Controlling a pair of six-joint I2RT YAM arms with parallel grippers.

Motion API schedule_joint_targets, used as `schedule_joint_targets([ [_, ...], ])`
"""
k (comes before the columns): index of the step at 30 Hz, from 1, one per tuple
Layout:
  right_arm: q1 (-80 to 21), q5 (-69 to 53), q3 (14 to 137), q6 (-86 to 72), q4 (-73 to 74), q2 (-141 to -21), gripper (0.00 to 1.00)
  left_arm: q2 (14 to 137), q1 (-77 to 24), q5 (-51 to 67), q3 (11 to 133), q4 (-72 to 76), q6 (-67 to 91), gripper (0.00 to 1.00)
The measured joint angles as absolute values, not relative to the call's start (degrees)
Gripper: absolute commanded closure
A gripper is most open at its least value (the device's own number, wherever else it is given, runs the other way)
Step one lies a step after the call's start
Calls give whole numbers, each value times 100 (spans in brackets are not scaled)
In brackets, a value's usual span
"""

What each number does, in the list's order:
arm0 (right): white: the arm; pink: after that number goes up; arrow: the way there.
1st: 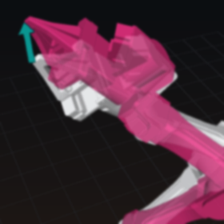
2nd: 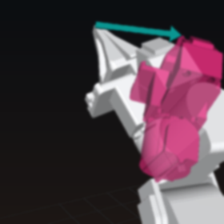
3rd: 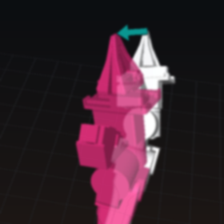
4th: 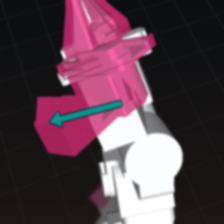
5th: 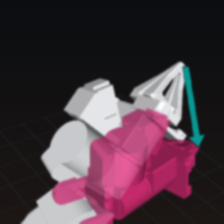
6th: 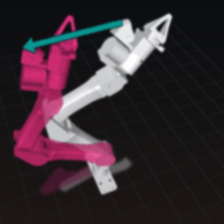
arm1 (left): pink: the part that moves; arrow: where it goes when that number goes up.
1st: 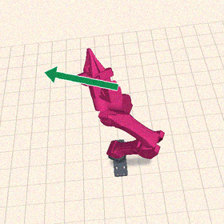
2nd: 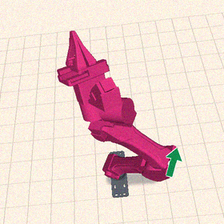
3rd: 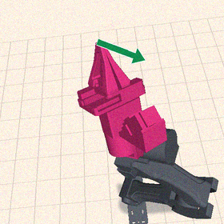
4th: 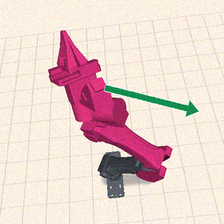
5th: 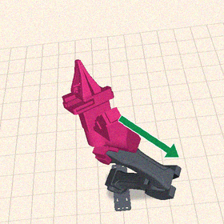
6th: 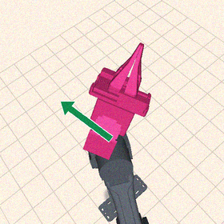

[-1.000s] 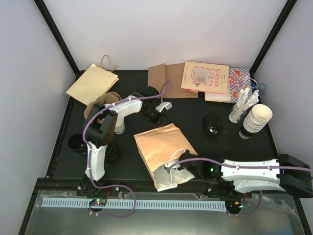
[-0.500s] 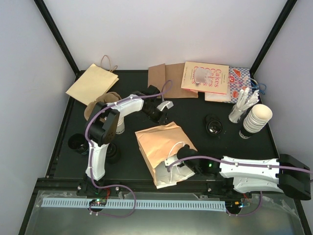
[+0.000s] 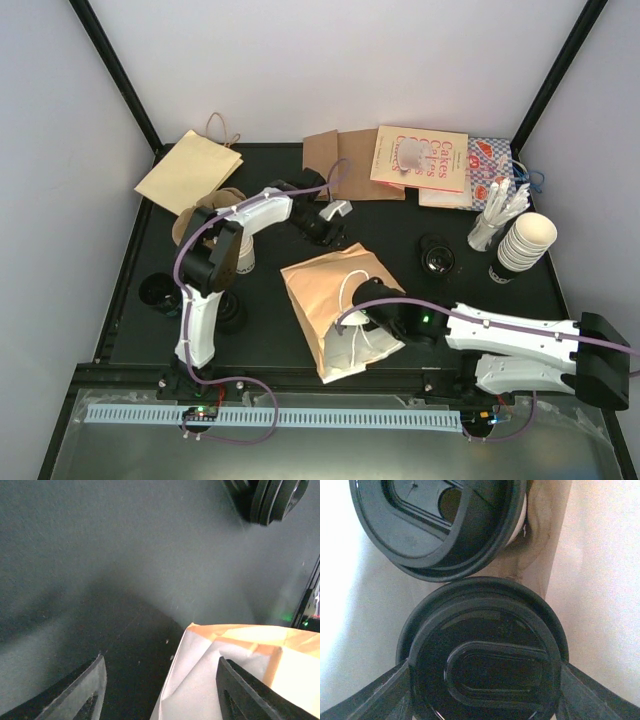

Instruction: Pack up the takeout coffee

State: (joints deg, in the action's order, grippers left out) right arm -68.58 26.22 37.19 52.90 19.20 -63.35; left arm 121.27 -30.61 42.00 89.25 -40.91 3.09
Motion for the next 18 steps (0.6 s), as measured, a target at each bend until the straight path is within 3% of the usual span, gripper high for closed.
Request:
schedule_joint_targets([
  [5,-6759,2799,4121,5039,2425,-6405,56,12127,-2954,4143,9544,-4453,355,24],
  [18,-6637,2740,4689,4462,3085,-6689,56,12134,-2856,4272,9929,-4960,305,26],
])
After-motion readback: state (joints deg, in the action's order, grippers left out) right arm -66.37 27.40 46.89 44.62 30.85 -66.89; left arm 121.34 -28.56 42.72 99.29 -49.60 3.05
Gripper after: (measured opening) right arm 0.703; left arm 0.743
